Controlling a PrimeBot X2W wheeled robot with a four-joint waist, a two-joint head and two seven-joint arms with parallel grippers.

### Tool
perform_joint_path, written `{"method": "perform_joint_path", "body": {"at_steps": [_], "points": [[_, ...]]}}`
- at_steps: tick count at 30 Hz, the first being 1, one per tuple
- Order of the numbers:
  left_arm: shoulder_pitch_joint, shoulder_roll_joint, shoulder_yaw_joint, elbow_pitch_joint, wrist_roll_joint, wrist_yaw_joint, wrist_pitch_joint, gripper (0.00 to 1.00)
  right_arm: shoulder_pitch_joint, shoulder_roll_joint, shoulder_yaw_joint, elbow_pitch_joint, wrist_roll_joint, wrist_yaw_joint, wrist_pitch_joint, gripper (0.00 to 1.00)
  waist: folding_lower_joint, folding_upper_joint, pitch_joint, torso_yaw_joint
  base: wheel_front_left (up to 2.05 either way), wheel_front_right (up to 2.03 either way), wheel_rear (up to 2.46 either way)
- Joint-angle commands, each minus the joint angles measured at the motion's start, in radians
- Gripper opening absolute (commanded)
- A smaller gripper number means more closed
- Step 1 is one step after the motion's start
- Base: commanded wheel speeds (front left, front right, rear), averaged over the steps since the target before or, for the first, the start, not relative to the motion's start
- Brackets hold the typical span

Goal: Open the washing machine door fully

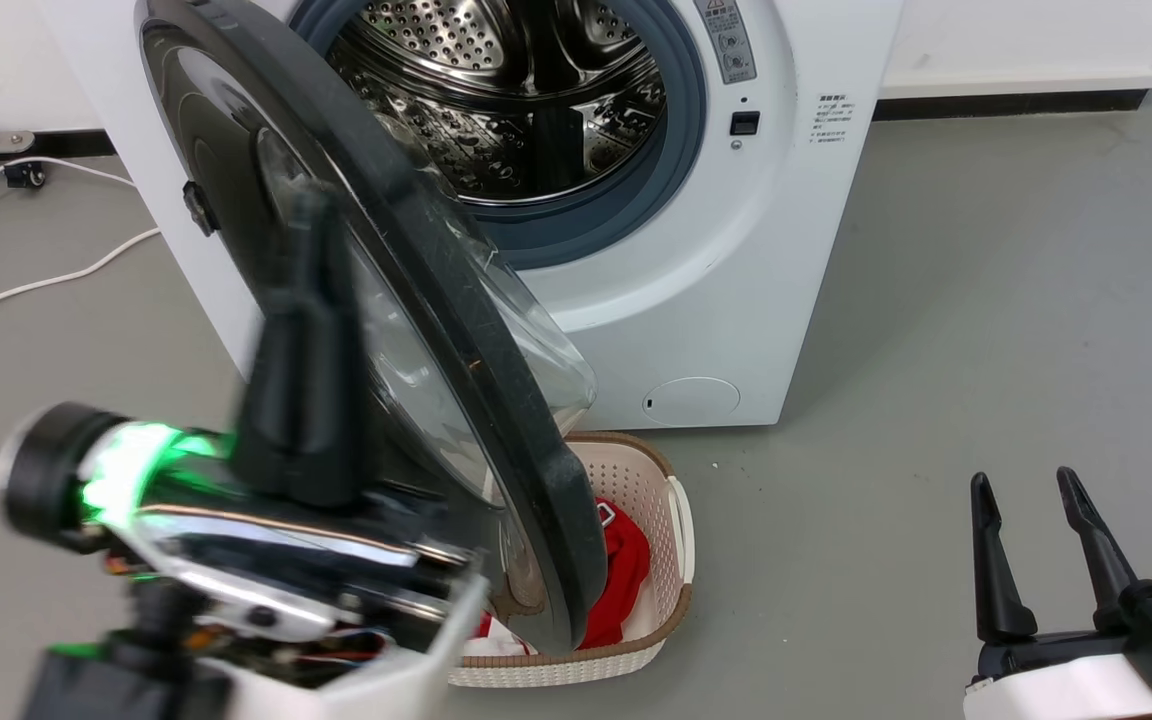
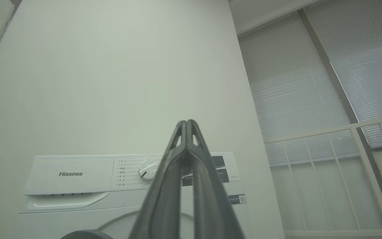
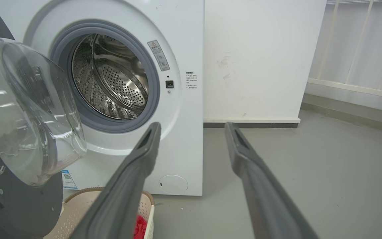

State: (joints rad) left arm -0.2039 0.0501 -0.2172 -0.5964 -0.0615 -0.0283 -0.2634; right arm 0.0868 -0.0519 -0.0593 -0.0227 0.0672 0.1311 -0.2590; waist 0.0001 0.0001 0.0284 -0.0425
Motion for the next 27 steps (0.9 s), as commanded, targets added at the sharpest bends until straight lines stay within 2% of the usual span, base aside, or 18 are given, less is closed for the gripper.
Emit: {"method": "perform_joint_path", "body": {"at_steps": [1, 9, 17, 23, 27], "points": [[0.017, 0.000, -0.034, 0.018, 0.007, -0.015, -0.002, 0.00, -0.007, 0.003, -0.001, 0.003, 0.001, -0.001, -0.002, 1.00, -0.0001, -0.0001, 0.000, -0.001, 0.00, 0.00, 0.00], [0.067, 0.015, -0.217, 0.123, -0.006, -0.068, 0.066, 0.00, -0.005, 0.003, -0.002, 0.007, 0.002, -0.001, 0.000, 1.00, -0.0001, -0.0001, -0.001, -0.001, 0.00, 0.00, 0.00], [0.140, 0.048, -0.370, 0.197, -0.064, -0.092, 0.143, 0.00, -0.001, 0.003, 0.002, 0.013, 0.006, -0.001, 0.000, 1.00, -0.0001, -0.0001, -0.004, 0.001, 0.00, 0.00, 0.00], [0.205, 0.099, -0.422, 0.269, -0.102, -0.095, 0.191, 0.00, -0.005, 0.003, 0.011, 0.019, 0.011, -0.001, 0.000, 1.00, -0.0001, -0.0001, 0.002, 0.000, 0.00, 0.00, 0.00], [0.235, 0.124, -0.407, 0.309, -0.109, -0.081, 0.204, 0.00, -0.006, 0.003, 0.008, 0.023, 0.016, -0.001, -0.001, 1.00, -0.0001, -0.0001, 0.007, 0.002, 0.00, 0.00, 0.00]]}}
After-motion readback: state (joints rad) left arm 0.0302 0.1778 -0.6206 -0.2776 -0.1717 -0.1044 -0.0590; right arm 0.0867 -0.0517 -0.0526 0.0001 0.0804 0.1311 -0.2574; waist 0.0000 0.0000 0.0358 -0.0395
